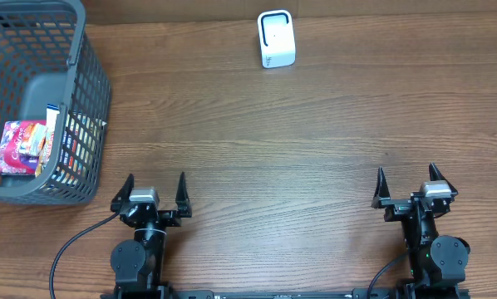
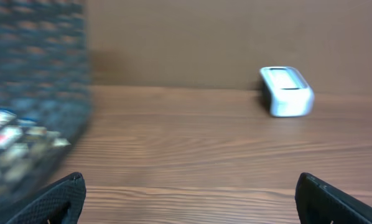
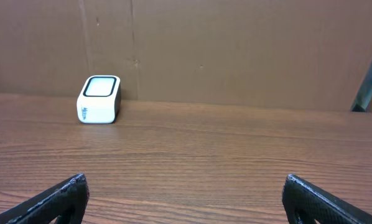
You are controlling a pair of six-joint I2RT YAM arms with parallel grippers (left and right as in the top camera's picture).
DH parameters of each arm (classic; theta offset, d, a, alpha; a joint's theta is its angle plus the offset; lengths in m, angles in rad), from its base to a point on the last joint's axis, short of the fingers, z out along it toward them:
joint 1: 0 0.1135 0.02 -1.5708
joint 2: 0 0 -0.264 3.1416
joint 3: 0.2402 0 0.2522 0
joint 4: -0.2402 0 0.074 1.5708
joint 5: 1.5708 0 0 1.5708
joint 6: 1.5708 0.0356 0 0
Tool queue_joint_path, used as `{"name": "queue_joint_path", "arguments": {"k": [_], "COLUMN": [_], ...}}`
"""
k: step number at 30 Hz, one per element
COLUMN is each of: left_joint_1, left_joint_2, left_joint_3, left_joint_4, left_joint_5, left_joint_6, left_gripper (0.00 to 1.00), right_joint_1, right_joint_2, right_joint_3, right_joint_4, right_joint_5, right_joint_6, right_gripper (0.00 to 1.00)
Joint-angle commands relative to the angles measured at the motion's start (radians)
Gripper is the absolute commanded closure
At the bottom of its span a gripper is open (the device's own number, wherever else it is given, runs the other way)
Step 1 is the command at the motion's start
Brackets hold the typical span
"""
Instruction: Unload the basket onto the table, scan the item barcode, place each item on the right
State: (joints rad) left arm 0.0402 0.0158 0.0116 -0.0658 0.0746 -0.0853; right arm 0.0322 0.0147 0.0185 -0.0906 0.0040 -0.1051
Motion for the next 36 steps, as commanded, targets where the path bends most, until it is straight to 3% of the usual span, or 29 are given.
{"name": "queue_joint_path", "arguments": {"k": [1,5,9,14,18,22,25,29,33,36], "left_joint_1": [0.005,0.005,0.005,0.005,0.006,0.006,0.006,0.005,0.005,0.006], "left_joint_2": [-0.011,-0.011,-0.011,-0.011,-0.011,0.024,0.146,0.378,0.517,0.595], "left_joint_3": [-0.006,-0.006,-0.005,0.012,0.126,0.347,0.584,0.888,1.069,1.169], "left_joint_4": [0.019,0.023,0.080,0.396,0.407,0.151,-0.187,-0.538,-0.631,-0.642], "left_joint_5": [0.248,0.486,0.541,0.655,0.554,0.355,0.273,0.368,0.390,0.380], "left_joint_6": [-0.255,-0.630,-0.733,-0.604,-0.449,-0.230,-0.090,-0.041,-0.024,0.084], "left_gripper": [0.00,0.00,0.00,0.00,0.00,0.00,0.00,0.00,0.00,0.00], "right_joint_1": [-0.005,-0.005,-0.005,-0.005,-0.005,-0.005,-0.005,-0.005,-0.005,-0.005], "right_joint_2": [-0.012,-0.012,-0.012,-0.012,-0.012,-0.012,-0.012,-0.012,-0.012,-0.012], "right_joint_3": [-0.010,-0.010,-0.010,-0.010,-0.010,-0.010,-0.010,-0.010,-0.010,-0.010], "right_joint_4": [0.006,0.006,0.006,0.006,0.006,0.006,0.006,0.006,0.006,0.006], "right_joint_5": [0.002,0.002,0.002,0.002,0.002,0.002,0.002,0.002,0.002,0.002], "right_joint_6": [0.000,-0.001,-0.001,-0.001,0.000,-0.001,-0.001,-0.001,0.000,-0.001], "right_gripper": [0.00,0.00,0.00,0.00,0.00,0.00,0.00,0.00,0.00,0.00]}}
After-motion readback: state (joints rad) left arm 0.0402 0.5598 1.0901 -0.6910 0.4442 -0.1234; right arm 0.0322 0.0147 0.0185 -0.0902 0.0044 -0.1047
